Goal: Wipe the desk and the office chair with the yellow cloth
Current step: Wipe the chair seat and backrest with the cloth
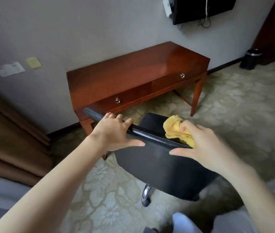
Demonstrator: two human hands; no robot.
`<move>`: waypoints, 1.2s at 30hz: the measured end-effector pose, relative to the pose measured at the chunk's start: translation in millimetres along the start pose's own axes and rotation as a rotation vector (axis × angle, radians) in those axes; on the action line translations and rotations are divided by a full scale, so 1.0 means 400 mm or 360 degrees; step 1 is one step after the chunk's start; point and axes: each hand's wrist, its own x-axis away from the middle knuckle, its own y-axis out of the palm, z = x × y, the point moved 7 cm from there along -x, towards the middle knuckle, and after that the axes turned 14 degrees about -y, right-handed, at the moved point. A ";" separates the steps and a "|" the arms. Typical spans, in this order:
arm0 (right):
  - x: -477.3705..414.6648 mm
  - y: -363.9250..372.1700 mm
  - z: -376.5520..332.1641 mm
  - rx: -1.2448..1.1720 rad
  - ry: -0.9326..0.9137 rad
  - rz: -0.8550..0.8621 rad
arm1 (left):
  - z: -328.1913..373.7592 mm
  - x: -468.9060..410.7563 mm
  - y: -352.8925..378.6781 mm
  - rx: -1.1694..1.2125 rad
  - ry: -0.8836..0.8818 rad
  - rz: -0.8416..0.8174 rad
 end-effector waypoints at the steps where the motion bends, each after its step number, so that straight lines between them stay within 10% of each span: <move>1: 0.025 -0.003 -0.003 0.0153 -0.0054 0.0075 | 0.016 -0.003 -0.009 -0.0102 0.0037 0.0131; 13: 0.065 -0.083 0.218 -0.0356 0.0011 -0.0039 | 0.254 -0.001 -0.112 -0.0575 0.0438 0.0358; 26: -0.075 -0.189 0.477 -0.0176 -0.0643 -0.1020 | 0.538 -0.152 -0.166 -0.0292 0.0124 -0.0535; 36: -0.147 -0.260 0.646 -0.0145 -0.1020 -0.1140 | 0.684 -0.198 -0.238 -0.0066 -0.0392 -0.0574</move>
